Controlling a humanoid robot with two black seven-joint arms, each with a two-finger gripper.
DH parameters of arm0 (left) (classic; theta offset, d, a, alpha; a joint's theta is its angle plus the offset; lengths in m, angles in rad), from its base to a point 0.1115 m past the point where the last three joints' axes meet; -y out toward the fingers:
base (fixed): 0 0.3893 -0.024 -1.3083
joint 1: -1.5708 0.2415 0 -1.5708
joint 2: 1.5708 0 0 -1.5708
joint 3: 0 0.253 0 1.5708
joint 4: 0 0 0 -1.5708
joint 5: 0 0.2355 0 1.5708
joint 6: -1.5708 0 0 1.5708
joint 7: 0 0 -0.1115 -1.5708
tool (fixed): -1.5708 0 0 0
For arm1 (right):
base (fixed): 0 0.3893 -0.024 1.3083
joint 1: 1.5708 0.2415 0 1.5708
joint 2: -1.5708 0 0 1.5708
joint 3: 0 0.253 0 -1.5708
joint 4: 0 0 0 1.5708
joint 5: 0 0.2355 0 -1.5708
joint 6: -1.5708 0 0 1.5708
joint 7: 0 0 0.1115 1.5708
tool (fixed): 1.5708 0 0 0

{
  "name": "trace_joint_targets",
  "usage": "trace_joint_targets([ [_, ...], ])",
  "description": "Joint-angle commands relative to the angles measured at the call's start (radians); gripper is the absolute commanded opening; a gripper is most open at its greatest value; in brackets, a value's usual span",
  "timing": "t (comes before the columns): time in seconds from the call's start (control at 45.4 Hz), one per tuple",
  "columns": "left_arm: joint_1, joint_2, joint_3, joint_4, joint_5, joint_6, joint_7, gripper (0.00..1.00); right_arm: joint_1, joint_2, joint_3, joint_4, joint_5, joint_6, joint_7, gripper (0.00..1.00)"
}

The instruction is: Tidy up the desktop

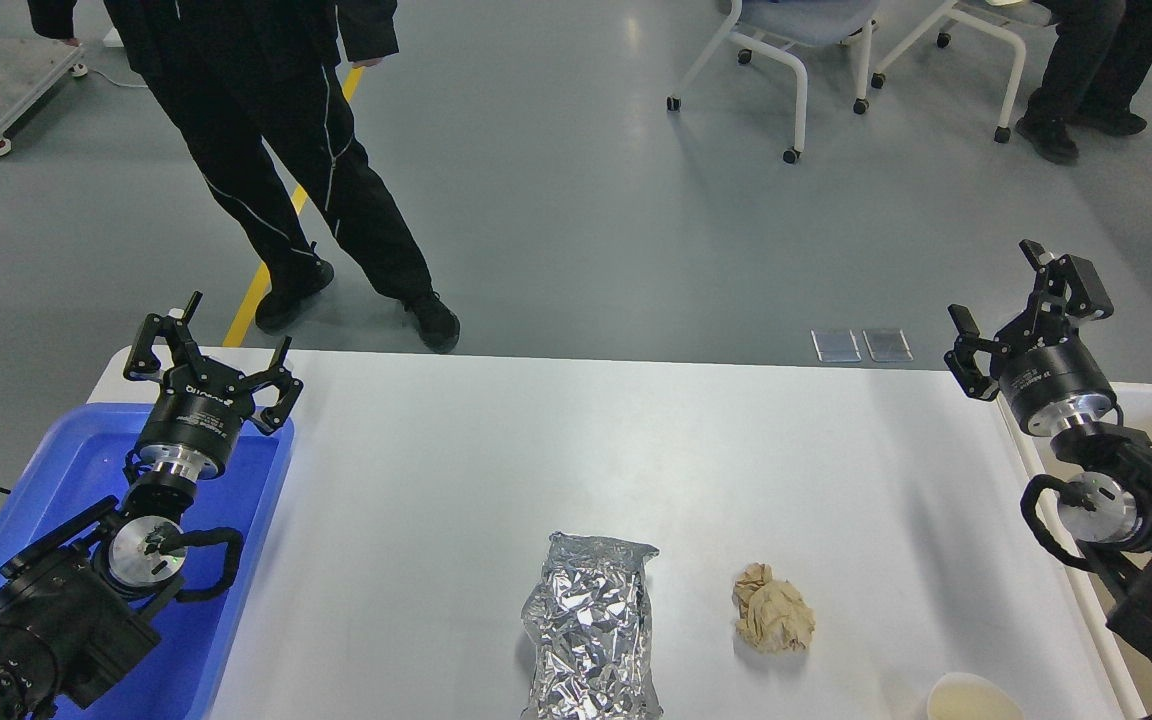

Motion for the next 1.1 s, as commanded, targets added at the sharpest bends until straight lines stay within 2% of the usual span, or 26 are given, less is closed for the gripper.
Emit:
trace_joint_targets([
  [0.0, 0.002, 0.000, 0.000, 0.000, 0.000, 0.000, 0.000, 1.00, -0.003, 0.001, 0.000, -0.001, -0.001, 0.001, 0.000, 1.00],
  [0.749, 0.000, 0.000, 0.000, 0.000, 0.000, 0.000, 0.000, 1.00, -0.011, -0.008, 0.008, -0.002, 0.001, 0.005, 0.000, 1.00],
  [1.08, 0.000, 0.000, 0.000, 0.000, 0.000, 0.001, 0.000, 1.00, 0.000, 0.010, 0.002, -0.061, 0.001, 0.007, -0.002, 1.00],
])
